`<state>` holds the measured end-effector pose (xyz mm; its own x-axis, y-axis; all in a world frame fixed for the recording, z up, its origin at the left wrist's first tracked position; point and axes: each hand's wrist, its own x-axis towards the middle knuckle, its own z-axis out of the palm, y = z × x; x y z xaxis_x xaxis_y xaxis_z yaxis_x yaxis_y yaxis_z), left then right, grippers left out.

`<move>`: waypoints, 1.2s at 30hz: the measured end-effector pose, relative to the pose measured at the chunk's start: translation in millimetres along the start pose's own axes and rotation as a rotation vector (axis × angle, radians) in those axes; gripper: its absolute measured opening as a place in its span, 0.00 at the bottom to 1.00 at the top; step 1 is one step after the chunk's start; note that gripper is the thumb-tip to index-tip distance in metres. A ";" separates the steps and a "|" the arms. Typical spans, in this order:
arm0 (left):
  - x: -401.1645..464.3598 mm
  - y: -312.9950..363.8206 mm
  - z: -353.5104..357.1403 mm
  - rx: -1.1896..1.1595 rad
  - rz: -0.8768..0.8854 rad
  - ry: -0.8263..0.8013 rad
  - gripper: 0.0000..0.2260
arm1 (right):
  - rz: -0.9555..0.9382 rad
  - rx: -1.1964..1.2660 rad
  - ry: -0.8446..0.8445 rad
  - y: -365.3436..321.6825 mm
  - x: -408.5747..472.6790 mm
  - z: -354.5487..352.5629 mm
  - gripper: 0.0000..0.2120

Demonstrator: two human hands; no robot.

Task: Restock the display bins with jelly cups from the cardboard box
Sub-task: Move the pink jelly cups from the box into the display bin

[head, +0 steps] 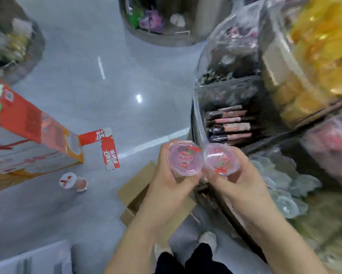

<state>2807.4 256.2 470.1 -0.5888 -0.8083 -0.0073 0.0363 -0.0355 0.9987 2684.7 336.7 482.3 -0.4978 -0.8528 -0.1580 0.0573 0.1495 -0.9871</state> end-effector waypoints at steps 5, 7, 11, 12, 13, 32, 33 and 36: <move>12.0 63.6 79.0 0.023 0.157 -0.180 0.27 | -0.138 -0.075 0.191 -60.7 -43.5 -76.7 0.18; 19.2 78.7 110.8 0.042 0.214 -0.198 0.25 | -0.190 -0.068 0.269 -76.9 -58.7 -104.7 0.18; 32.3 99.6 162.7 0.099 0.280 -0.322 0.22 | -0.276 -0.118 0.389 -97.5 -78.4 -153.9 0.20; 34.8 103.7 173.0 0.125 0.300 -0.343 0.22 | -0.279 -0.126 0.412 -100.4 -80.9 -164.4 0.21; 37.7 106.8 183.0 0.155 0.325 -0.358 0.22 | -0.271 -0.124 0.433 -102.1 -83.0 -174.4 0.21; 125.7 109.7 228.8 0.513 0.537 -0.785 0.26 | -0.073 -0.282 0.810 -84.6 -55.3 -197.8 0.23; 126.9 108.1 228.7 0.523 0.545 -0.798 0.27 | -0.073 -0.292 0.836 -82.1 -53.2 -194.2 0.24; 128.6 102.2 228.0 0.520 0.498 -0.802 0.29 | -0.057 -0.277 0.909 -75.1 -48.3 -185.7 0.28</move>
<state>2551.2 282.7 582.7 -0.9670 -0.0350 0.2524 0.1821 0.5982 0.7804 2543.7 459.6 568.7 -0.9827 -0.1643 0.0853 -0.1366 0.3329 -0.9330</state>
